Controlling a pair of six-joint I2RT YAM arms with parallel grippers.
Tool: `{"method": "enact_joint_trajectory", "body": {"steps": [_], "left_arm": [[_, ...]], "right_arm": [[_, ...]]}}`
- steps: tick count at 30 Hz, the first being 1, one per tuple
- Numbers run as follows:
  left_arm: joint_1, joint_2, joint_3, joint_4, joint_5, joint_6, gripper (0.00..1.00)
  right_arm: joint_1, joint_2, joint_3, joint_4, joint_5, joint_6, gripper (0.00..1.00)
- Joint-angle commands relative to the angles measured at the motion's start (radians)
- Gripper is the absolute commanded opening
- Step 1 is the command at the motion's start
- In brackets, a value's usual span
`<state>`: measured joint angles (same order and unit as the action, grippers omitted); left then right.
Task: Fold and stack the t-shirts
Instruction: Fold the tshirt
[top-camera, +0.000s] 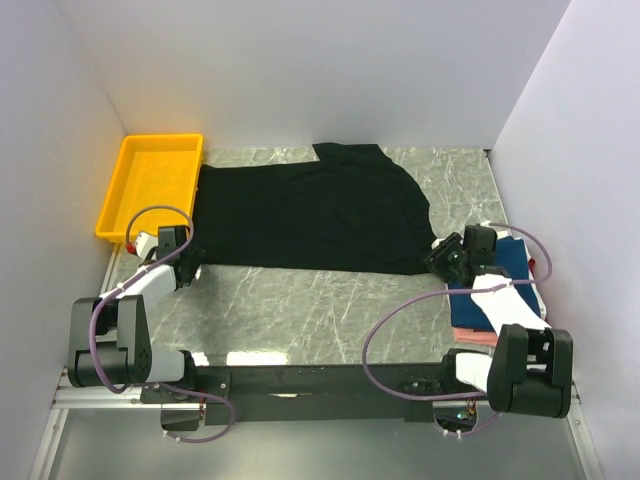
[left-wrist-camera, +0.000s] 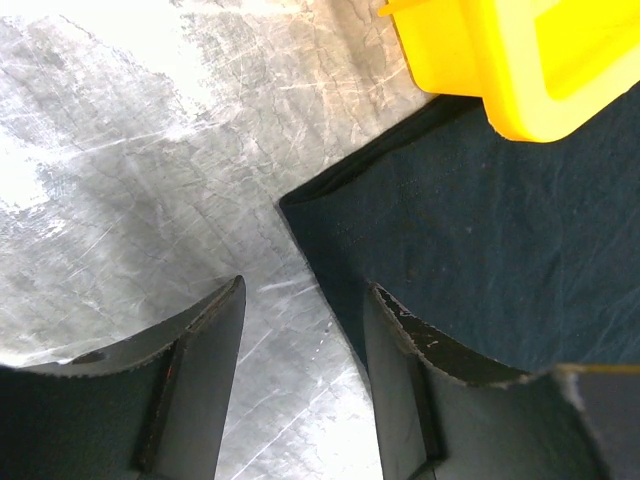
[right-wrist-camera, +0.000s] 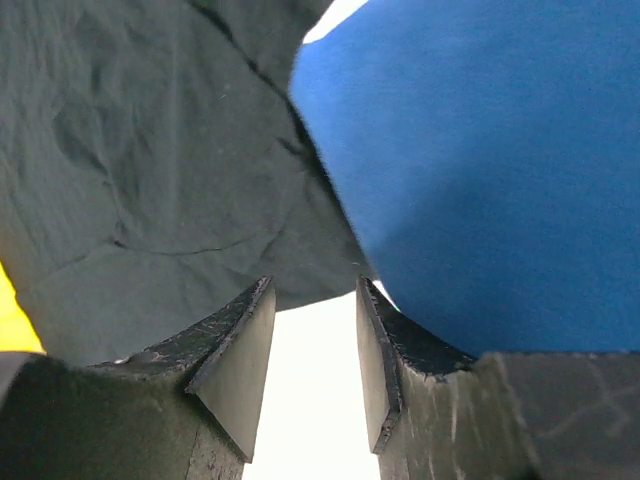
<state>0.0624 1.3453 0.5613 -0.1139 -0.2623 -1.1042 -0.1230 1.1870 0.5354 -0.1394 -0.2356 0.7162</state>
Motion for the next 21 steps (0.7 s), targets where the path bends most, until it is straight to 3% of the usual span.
{"method": "enact_joint_trajectory", "body": {"steps": [1,6,16,21], "left_arm": [[0.007,0.003,0.017,0.013,-0.038,0.021,0.56],[0.007,-0.001,0.028,0.003,-0.035,0.029,0.55],[0.007,-0.04,0.006,0.022,-0.012,0.033,0.55],[0.007,-0.035,-0.001,0.031,-0.006,0.029,0.55]], "right_arm": [[-0.03,-0.032,-0.023,0.0,0.076,-0.014,0.45],[-0.082,0.029,-0.008,-0.029,0.136,-0.015,0.45],[-0.119,-0.053,0.005,-0.086,0.266,-0.014,0.44],[-0.09,-0.066,0.012,-0.063,0.171,-0.026,0.44]]}}
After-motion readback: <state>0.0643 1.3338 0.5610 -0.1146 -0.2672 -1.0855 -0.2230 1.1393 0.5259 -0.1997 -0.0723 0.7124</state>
